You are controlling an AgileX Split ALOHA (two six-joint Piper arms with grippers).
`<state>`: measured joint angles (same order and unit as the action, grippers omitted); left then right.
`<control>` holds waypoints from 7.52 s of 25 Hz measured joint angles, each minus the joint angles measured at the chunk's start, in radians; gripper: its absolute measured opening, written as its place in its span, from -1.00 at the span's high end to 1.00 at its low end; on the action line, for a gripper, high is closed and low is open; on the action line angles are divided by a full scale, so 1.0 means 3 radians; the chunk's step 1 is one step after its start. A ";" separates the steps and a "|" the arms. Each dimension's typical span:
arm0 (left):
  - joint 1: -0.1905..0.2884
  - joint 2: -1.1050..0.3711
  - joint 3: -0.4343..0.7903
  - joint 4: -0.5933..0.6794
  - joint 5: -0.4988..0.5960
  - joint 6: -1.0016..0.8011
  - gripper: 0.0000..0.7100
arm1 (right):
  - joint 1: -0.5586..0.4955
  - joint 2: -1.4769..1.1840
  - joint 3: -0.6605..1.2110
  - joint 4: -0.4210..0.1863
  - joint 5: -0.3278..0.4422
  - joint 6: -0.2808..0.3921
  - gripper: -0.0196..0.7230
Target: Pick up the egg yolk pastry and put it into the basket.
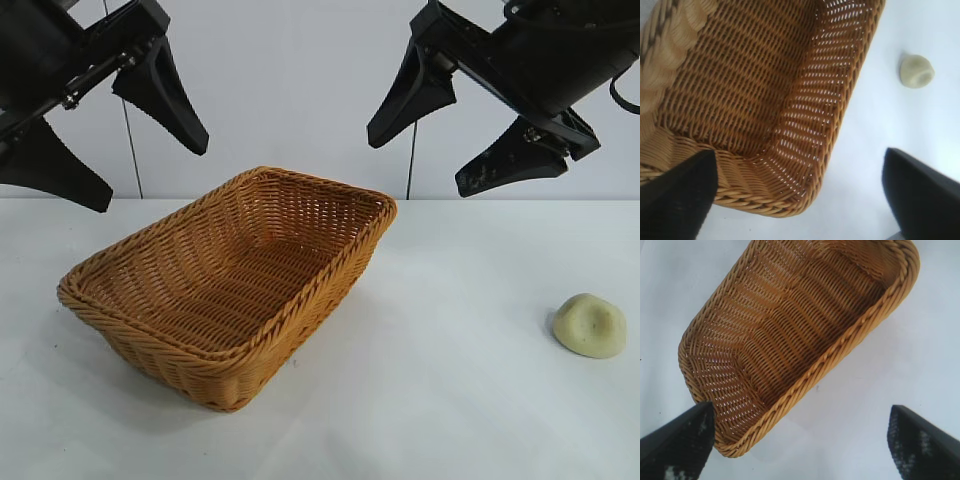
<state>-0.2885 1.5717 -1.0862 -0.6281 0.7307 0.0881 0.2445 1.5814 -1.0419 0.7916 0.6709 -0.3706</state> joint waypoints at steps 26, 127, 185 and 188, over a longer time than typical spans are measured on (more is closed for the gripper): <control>0.0000 0.0000 0.0000 -0.0023 -0.0010 -0.0010 -0.81 | 0.0000 0.0000 0.0000 0.0000 -0.0002 0.0007 -0.86; 0.0005 0.1400 -0.1229 0.0947 0.0697 -0.0863 0.77 | 0.0000 0.0000 0.0000 0.0000 -0.0005 0.0009 -0.86; 0.0756 0.1543 -0.2276 0.2054 0.1595 -0.0747 -0.67 | 0.0000 0.0000 0.0000 0.0000 -0.0001 0.0021 -0.86; 0.0771 0.1537 -0.2276 0.2112 0.1595 -0.0743 -0.66 | 0.0000 0.0000 0.0000 0.0000 -0.0001 0.0021 -0.86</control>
<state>-0.0573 2.0327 -1.7691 0.0055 1.2093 -0.1348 0.2445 1.5814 -1.0419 0.7916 0.6705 -0.3644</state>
